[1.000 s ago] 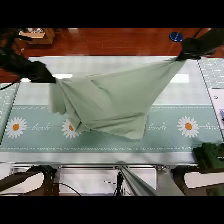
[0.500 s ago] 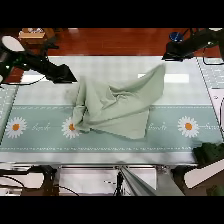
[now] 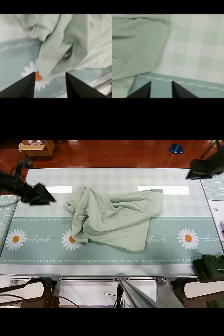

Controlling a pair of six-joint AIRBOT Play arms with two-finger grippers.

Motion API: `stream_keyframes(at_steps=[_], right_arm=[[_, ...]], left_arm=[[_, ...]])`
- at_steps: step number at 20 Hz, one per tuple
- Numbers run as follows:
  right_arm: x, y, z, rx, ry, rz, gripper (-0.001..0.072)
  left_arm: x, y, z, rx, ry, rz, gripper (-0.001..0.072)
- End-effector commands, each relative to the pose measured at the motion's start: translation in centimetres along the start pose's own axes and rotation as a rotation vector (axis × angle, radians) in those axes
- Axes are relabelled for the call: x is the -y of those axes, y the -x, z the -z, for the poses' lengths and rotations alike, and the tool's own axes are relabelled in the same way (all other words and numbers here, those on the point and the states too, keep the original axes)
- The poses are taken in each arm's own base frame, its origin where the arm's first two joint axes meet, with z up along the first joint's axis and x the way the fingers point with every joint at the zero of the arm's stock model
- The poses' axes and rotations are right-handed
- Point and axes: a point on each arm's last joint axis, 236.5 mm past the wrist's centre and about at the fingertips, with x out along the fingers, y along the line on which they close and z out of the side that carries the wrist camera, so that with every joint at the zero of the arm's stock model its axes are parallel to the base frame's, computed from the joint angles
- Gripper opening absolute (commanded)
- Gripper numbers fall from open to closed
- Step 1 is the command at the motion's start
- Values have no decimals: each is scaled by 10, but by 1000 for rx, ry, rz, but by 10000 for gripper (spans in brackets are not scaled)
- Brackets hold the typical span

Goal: Fold the shirts.

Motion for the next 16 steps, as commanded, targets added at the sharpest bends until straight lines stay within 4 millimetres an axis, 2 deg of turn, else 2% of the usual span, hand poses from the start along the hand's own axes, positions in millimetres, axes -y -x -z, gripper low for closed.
stream_keyframes(at_steps=[1, 2, 4, 7, 10, 13, 16], right_arm=[[-6, 0, 32, -36, -86, -151, 454], [-12, -6, 42, -51, -116, -209, 473], [-17, -23, 68, -99, -157, -265, 474], [-22, -46, 100, -130, -176, -277, 473], [-23, -59, 116, -100, -202, -260, 473], [-26, -64, 132, -102, -202, -258, 473], [-29, -59, 135, -92, -194, -257, 473]], left_arm=[[-23, -30, 61, -58, 93, 39, 540], [-18, -45, 76, -85, 102, 90, 600], [-5, -68, 89, -98, 114, 196, 685], [-9, -89, 86, -67, 141, 196, 685], [-14, -104, 78, -58, 138, 170, 684], [-22, -126, 75, -75, 154, 150, 683], [-22, -146, 71, -87, 168, 159, 670]])
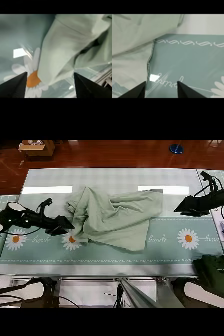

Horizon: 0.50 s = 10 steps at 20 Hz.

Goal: Fold the shirts.

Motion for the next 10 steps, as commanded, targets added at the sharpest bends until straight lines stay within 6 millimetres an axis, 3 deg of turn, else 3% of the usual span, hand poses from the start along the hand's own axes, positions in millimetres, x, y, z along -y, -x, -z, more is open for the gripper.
stream_keyframes(at_steps=[1, 2, 4, 5, 6, 8, 10], right_arm=[[-3, 1, 6, 28, 8, 0, 473], [-6, 5, 5, 42, 13, -2, 473], [-15, 12, 3, 71, 20, -18, 473], [-19, 16, 3, 85, 26, -25, 473], [-22, 20, 3, 99, 33, -24, 475], [-17, 24, 6, 101, 44, 10, 531], [-3, 11, 21, 49, 29, 38, 538]], left_arm=[[-3, -23, -11, 16, 20, 6, 668], [-1, -29, -15, 23, 23, 6, 614], [-2, -37, -17, 27, 17, -6, 299], [-2, -39, -17, 24, 14, -8, 103], [-1, -39, -16, 22, -8, -7, 20], [1, -37, -11, -1, -33, 9, 20], [2, -32, -4, -25, -33, 34, 19]])
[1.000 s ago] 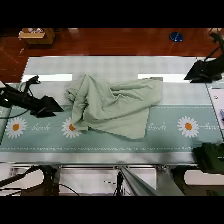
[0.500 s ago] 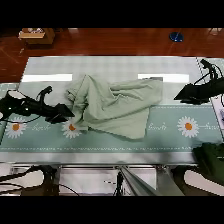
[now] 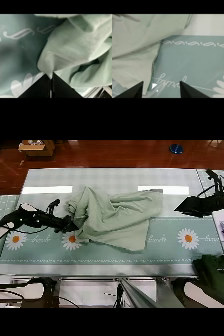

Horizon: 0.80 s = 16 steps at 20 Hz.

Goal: Fold the shirts.

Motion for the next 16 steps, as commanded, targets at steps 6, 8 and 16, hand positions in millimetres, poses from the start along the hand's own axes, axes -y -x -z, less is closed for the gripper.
stream_keyframes(at_steps=[6, 8, 16], right_arm=[[-15, -90, 71, -84, -276, -249, 538], [-18, -104, 78, -68, -342, -282, 537], [-49, -155, 101, -89, -182, -150, 526]], left_arm=[[1, 17, 12, -38, -25, 63, 19], [5, 19, 9, -23, -21, 77, 19], [12, 20, 9, -21, -52, 105, 19]])
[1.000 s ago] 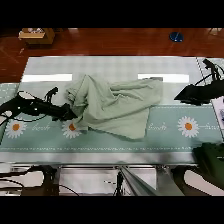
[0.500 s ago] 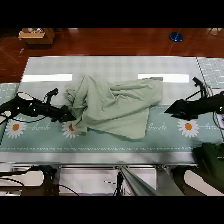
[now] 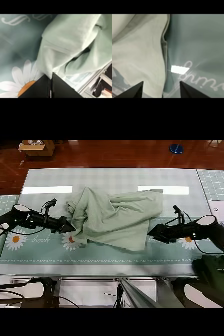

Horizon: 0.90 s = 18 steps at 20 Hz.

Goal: Fold the shirts.

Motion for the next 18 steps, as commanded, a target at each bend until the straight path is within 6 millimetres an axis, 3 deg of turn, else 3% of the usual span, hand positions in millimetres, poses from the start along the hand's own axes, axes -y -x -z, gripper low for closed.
stream_keyframes(at_steps=[1, 5, 8, 11, 12, 13, 16, 18], right_arm=[[-8, -22, -5, 54, 10, 44, 526], [-3, -41, 18, -65, -35, 46, 526], [-16, -57, 22, -77, -62, 9, 498], [-35, -70, 20, -39, -17, -16, 88], [-43, -70, 18, -26, -14, -42, 26], [-52, -68, 14, -17, -4, -78, 25], [-102, -32, -7, 32, 126, -208, 26], [-150, 23, -34, 153, 250, -290, 26]], left_arm=[[3, 1, 1, -5, -13, 11, 19], [4, 1, 3, -14, -20, 18, 19], [5, 1, 4, -16, -24, 19, 19], [9, 2, 1, -4, -46, 35, 19], [16, 5, -2, 11, -74, 52, 18], [24, 10, -8, 33, -93, 63, 18], [67, 56, -41, 159, -227, 78, 17], [110, 112, -68, 317, -367, 52, 17]])
